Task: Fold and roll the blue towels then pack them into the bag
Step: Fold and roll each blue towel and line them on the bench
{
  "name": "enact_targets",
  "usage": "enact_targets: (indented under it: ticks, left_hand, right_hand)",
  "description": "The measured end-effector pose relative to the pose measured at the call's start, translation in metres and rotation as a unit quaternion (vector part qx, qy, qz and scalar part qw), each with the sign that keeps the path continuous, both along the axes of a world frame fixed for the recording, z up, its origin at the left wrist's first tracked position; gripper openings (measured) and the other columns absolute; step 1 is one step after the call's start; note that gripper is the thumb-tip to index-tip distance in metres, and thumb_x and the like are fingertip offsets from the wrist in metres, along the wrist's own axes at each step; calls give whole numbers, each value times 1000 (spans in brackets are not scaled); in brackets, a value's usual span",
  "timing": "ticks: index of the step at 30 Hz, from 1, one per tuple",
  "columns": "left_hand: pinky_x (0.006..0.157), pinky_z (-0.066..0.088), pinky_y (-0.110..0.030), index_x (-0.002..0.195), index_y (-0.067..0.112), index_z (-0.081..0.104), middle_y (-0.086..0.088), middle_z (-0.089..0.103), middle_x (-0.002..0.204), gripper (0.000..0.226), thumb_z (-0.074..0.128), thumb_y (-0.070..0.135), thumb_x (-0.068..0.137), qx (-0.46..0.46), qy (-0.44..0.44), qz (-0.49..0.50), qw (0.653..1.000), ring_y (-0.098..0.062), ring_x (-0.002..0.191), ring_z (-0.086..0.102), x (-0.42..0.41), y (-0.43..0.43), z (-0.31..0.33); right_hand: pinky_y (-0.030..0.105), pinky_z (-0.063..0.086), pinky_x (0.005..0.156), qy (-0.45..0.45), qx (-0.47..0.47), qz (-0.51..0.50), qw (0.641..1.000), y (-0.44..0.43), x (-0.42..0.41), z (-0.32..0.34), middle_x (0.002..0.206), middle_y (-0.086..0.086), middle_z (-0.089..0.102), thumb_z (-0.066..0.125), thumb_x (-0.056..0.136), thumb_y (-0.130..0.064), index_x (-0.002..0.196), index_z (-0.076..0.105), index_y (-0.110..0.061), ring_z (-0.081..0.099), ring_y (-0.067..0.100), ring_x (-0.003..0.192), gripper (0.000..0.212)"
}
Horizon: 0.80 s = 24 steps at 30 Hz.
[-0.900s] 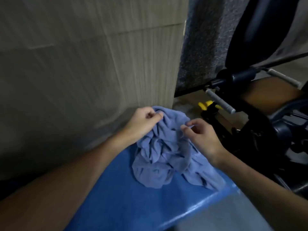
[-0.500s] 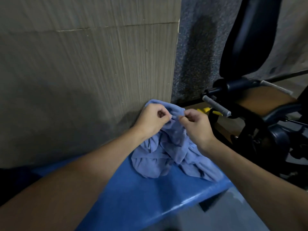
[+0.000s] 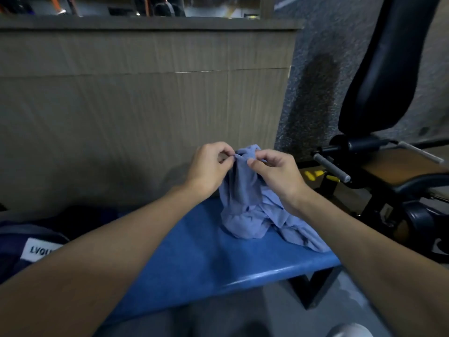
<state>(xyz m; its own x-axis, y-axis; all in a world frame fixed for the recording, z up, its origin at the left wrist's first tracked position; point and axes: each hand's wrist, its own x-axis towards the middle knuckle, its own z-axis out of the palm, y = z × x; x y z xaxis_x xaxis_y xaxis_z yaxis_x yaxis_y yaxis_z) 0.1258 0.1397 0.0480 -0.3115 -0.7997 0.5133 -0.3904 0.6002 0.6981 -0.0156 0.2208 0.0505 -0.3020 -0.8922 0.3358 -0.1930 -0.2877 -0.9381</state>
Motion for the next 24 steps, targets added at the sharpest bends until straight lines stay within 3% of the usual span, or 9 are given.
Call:
enact_targets:
  ticks: [6, 10, 16, 19, 21, 24]
  left_hand:
    - [66, 56, -37, 77, 11, 70, 3, 68, 62, 11, 66, 3, 83, 8, 2, 54, 999, -20, 61, 66, 86, 13, -4]
    - [62, 54, -34, 77, 11, 70, 8, 66, 61, 10, 66, 3, 83, 18, -20, 77, 997, -12, 57, 63, 134, 15, -22]
    - [68, 57, -40, 77, 23, 66, 8, 65, 67, 16, 66, 8, 83, 50, -73, 120, 989, -12, 64, 63, 185, -12, -53]
    - [73, 57, -38, 82, 19, 67, 9, 64, 73, 12, 64, 9, 85, 76, -91, 131, 984, -8, 68, 60, 204, -23, -79]
    - [76, 57, -37, 86, 17, 69, 8, 66, 79, 8, 64, 11, 87, 97, -104, 136, 980, -10, 75, 62, 213, -29, -100]
    - [83, 54, -37, 89, 16, 68, 11, 60, 85, 10, 64, 7, 87, 117, -130, 137, 975, -12, 82, 59, 225, -36, -128]
  right_hand:
    - [24, 42, 60, 8, 25, 45, 999, -3, 69, -16, 72, 8, 57, 63, 90, -4, 87, 62, 14, 48, 13, 66, 19]
    - [13, 40, 54, 11, 60, 67, 996, -11, 112, -42, 53, -9, 57, 62, 91, -4, 84, 63, 10, 47, 0, 50, 16]
    - [10, 45, 67, -2, 124, 94, 988, -41, 146, -77, 70, -10, 65, 65, 87, -3, 74, 69, -12, 56, -1, 67, 17]
    - [13, 47, 67, 9, 154, 81, 985, -57, 148, -98, 78, 3, 65, 61, 87, 4, 87, 68, -4, 57, 4, 68, 10]
    - [14, 46, 63, 18, 174, 66, 982, -66, 146, -117, 76, 3, 62, 58, 88, 7, 92, 64, -2, 55, 3, 63, 11]
    - [13, 47, 65, 57, 215, 61, 973, -79, 143, -147, 80, 4, 63, 59, 88, 4, 93, 64, -4, 58, 10, 73, 10]
